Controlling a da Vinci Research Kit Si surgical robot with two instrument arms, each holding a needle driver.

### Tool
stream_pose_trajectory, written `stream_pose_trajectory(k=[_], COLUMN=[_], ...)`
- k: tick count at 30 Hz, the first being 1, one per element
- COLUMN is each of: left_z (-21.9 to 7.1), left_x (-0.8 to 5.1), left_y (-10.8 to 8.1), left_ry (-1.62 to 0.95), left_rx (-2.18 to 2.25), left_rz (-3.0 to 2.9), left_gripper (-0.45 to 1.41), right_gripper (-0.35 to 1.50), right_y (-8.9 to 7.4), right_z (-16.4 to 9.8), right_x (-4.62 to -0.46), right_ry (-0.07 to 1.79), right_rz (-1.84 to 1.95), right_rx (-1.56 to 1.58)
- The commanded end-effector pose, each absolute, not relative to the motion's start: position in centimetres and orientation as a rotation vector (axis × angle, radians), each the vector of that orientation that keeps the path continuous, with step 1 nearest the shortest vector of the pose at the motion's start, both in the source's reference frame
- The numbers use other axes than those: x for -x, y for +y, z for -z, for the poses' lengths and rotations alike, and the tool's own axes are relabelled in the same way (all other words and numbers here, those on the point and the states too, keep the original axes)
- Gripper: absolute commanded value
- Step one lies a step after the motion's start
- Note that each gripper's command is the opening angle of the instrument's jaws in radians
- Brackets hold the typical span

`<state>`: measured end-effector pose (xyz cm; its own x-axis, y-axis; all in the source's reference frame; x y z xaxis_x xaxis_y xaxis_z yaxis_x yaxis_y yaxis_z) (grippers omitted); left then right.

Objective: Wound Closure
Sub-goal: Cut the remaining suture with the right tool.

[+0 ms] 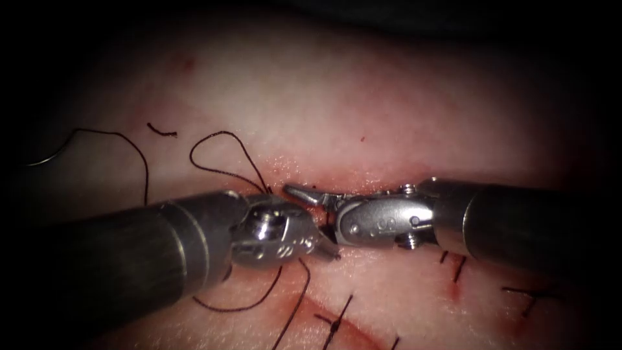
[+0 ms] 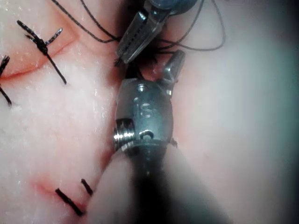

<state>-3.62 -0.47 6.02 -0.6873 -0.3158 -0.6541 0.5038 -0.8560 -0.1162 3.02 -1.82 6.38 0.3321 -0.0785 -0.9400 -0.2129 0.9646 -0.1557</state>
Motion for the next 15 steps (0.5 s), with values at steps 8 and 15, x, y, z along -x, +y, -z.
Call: stream_pose_trajectory(k=[8,15], left_z=[-6.02,-6.02], left_x=[3.71,3.72], left_y=[-0.44,-0.44], left_ry=[0.400,0.400], left_rx=[-0.919,-0.919], left_rz=[2.497,2.498], left_gripper=[-0.45,-0.45], right_gripper=[1.03,-0.35], right_y=[-1.82,-1.86], right_z=[-6.51,-6.52], right_x=[-3.16,-3.14], right_ry=[1.232,1.210], right_rz=[-0.086,-0.108], right_rx=[0.278,0.208])
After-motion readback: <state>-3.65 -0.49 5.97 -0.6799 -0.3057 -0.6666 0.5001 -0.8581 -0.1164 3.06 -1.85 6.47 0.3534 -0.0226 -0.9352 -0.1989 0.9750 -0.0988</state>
